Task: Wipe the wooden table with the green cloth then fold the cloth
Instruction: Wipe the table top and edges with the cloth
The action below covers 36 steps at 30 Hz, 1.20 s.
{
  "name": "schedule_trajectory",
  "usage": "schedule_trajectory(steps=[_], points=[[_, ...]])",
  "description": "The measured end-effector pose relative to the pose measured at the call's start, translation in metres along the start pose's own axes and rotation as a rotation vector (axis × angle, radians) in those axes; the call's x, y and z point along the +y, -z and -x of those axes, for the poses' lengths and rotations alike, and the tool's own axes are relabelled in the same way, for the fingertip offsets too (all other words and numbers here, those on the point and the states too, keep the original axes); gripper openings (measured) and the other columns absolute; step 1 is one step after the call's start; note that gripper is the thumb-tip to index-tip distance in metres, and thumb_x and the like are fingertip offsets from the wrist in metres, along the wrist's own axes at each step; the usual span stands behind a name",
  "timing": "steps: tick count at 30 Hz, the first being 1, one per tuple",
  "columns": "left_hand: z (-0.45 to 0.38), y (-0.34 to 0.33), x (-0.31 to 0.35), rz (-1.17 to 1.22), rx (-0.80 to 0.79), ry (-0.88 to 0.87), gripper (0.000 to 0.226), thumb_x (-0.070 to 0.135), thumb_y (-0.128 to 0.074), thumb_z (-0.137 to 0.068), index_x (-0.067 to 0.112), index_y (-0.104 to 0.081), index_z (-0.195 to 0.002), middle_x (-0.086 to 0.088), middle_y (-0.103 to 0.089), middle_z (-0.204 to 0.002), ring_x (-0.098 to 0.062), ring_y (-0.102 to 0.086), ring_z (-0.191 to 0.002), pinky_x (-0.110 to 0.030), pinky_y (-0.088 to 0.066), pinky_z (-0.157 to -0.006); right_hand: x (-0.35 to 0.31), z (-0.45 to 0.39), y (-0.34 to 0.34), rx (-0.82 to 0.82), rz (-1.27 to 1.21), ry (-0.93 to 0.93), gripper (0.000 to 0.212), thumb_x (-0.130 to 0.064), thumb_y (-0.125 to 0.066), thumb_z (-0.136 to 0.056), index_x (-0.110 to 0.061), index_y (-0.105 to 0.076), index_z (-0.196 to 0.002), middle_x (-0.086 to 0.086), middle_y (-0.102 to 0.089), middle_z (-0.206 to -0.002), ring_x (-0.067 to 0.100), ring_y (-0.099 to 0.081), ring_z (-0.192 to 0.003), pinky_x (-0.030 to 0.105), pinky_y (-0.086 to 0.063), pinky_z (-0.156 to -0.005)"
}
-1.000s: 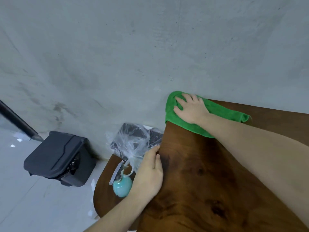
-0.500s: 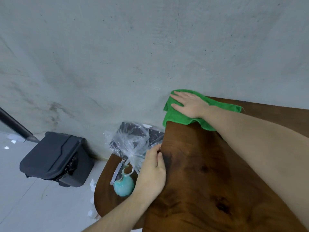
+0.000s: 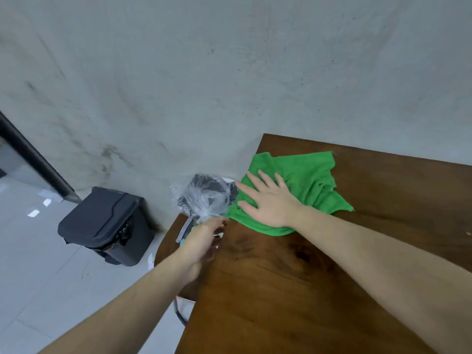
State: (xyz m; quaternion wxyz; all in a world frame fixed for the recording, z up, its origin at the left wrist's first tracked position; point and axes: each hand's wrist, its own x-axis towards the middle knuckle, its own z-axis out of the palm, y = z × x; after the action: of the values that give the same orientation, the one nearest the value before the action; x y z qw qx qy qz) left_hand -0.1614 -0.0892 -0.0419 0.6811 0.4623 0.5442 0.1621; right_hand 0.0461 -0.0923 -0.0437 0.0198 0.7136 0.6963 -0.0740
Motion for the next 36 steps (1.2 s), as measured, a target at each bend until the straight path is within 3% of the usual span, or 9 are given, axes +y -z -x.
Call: schedule_trajectory(steps=[5,11,13,17,20,23,30,34,36], points=[[0.053,0.011,-0.032,0.036,0.088,0.006,0.030,0.040,-0.062,-0.088,0.021,-0.075,-0.106,-0.004,-0.074,-0.108,-0.029,-0.067,-0.105,-0.049,-0.055,-0.093,-0.053,0.081,-0.015,-0.011,0.001,0.158,0.068,-0.068,-0.011,-0.096,-0.042,-0.001,-0.159,0.001,0.009,-0.169,0.028,0.013,-0.154,0.062,0.008,-0.119],[0.112,0.023,-0.073,-0.097,0.297,-0.115,0.019,0.028,-0.056,-0.088,0.017,-0.069,-0.098,-0.002,-0.072,-0.103,-0.020,-0.063,-0.100,-0.039,-0.047,-0.091,-0.063,0.141,-0.029,0.040,-0.002,0.320,0.072,-0.072,-0.011,-0.095,-0.041,-0.006,-0.159,-0.010,0.006,-0.169,0.018,0.018,-0.153,0.063,0.009,-0.119],[0.132,0.024,-0.086,-0.104,0.339,-0.145,0.017,0.026,-0.057,-0.087,0.015,-0.066,-0.095,-0.009,-0.068,-0.100,-0.019,-0.059,-0.093,-0.038,-0.042,-0.083,-0.056,0.145,-0.028,0.043,-0.011,0.322,0.072,-0.072,-0.011,-0.095,-0.040,-0.008,-0.159,-0.013,0.001,-0.168,0.016,0.011,-0.154,0.058,0.006,-0.121],[0.163,0.033,-0.106,-0.084,0.402,-0.192,0.019,0.019,-0.056,-0.091,0.009,-0.062,-0.105,-0.005,-0.068,-0.108,-0.021,-0.062,-0.103,-0.040,-0.049,-0.089,-0.057,0.136,-0.027,0.056,-0.057,0.160,0.069,-0.069,-0.013,-0.096,-0.041,-0.008,-0.159,-0.012,-0.003,-0.169,0.015,0.002,-0.155,0.049,0.003,-0.124],[0.180,0.043,-0.120,-0.063,0.417,-0.202,0.018,0.020,-0.054,-0.094,0.008,-0.062,-0.105,-0.001,-0.068,-0.106,-0.022,-0.064,-0.099,-0.038,-0.055,-0.085,-0.075,0.129,-0.029,0.042,-0.069,0.006,0.070,-0.068,-0.012,-0.095,-0.042,-0.006,-0.159,-0.008,0.000,-0.169,0.021,0.004,-0.155,0.053,0.006,-0.123],[0.192,0.055,-0.130,-0.082,0.411,-0.210,0.020,0.024,-0.051,-0.097,0.009,-0.060,-0.107,-0.002,-0.067,-0.106,-0.023,-0.065,-0.099,-0.038,-0.056,-0.084,-0.108,0.135,-0.030,0.034,-0.048,-0.034,0.071,-0.072,-0.007,-0.092,-0.046,-0.004,-0.158,-0.007,0.002,-0.169,0.029,0.007,-0.155,0.063,0.008,-0.119],[0.203,0.077,-0.139,-0.085,0.352,-0.260,0.015,0.022,-0.048,-0.097,0.013,-0.057,-0.105,0.000,-0.067,-0.102,-0.019,-0.064,-0.094,-0.036,-0.052,-0.085,-0.190,0.189,-0.046,0.036,0.011,0.150,0.060,-0.070,-0.010,-0.095,-0.055,-0.011,-0.154,-0.010,-0.002,-0.169,0.029,0.009,-0.155,0.068,0.011,-0.116],[0.199,0.077,-0.142,-0.117,0.295,-0.291,0.012,0.019,-0.048,-0.097,0.014,-0.057,-0.103,0.001,-0.064,-0.096,-0.014,-0.062,-0.083,-0.035,-0.050,-0.080,-0.182,0.221,-0.055,0.062,0.095,0.395,0.058,-0.050,-0.030,-0.103,-0.056,-0.002,-0.154,-0.013,0.003,-0.168,0.024,0.009,-0.155,0.063,0.007,-0.120],[0.197,0.071,-0.141,-0.150,0.266,-0.315,0.015,0.018,-0.045,-0.098,0.012,-0.056,-0.107,0.002,-0.063,-0.093,-0.014,-0.061,-0.079,-0.032,-0.047,-0.075,-0.165,0.235,-0.054,0.056,0.082,0.437,0.055,-0.048,-0.029,-0.105,-0.057,-0.005,-0.153,-0.018,0.003,-0.167,0.018,0.009,-0.155,0.056,0.010,-0.122]])
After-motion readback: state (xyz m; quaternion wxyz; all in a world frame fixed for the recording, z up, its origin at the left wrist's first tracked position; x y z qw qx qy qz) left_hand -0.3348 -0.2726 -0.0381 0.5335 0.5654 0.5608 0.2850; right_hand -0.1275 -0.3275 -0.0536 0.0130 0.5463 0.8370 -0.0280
